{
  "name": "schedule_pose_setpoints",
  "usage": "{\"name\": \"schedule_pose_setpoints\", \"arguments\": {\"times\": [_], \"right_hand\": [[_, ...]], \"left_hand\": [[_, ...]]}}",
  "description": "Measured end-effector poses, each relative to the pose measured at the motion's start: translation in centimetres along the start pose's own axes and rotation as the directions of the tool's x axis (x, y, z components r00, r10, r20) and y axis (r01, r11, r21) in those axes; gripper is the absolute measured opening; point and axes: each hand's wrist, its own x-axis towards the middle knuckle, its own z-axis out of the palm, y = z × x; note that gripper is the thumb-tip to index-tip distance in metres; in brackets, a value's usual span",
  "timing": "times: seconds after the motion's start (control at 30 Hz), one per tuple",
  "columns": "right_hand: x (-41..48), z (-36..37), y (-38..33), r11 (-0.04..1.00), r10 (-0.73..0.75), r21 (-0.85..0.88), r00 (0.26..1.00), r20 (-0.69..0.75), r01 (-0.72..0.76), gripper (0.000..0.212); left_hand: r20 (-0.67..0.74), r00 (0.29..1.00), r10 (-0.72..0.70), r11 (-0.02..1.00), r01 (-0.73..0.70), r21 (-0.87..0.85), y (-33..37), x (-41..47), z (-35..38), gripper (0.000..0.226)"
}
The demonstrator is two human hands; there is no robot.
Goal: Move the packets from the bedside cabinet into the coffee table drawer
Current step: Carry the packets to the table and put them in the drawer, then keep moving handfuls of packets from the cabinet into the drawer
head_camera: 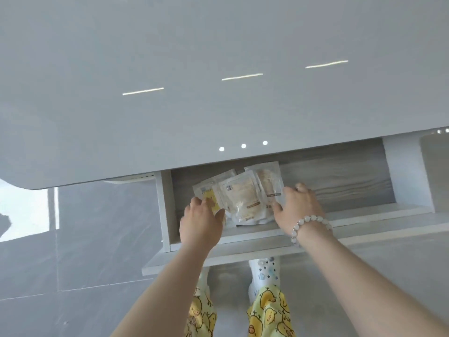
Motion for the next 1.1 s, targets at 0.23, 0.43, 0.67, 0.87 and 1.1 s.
{"name": "schedule_pose_setpoints", "arguments": {"times": [0.23, 0.43, 0.67, 0.87, 1.1], "right_hand": [[-10.7, -15.4, -7.0, 0.929, -0.369, -0.08, 0.916, -0.155, 0.361, 0.033], [-19.8, -29.6, -13.6, 0.791, -0.611, -0.196, 0.73, -0.305, 0.58, 0.033], [-28.7, -35.2, -21.2, 0.582, -0.813, -0.4, 0.527, -0.249, 0.708, 0.032], [-39.2, -31.6, -30.8, 0.252, -0.958, -0.467, 0.285, 0.001, 0.848, 0.032], [-52.7, -23.6, -39.1, -0.111, -0.976, -0.488, -0.002, 0.218, 0.866, 0.037]], "left_hand": [[0.085, 0.99, 0.116, 0.982, -0.127, 0.139, 0.0, -11.4, -16.5, 0.041], [-0.284, 0.957, 0.064, 0.992, -0.032, 0.119, -0.9, -23.4, -30.6, 0.036], [-0.626, 0.757, -0.187, 0.976, 0.216, -0.031, -7.5, -35.0, -37.8, 0.045], [-0.621, 0.629, -0.468, 0.877, 0.418, -0.238, -15.4, -43.5, -36.5, 0.044], [-0.513, 0.488, -0.707, 0.697, 0.606, -0.384, -26.8, -54.2, -31.9, 0.039]]}}
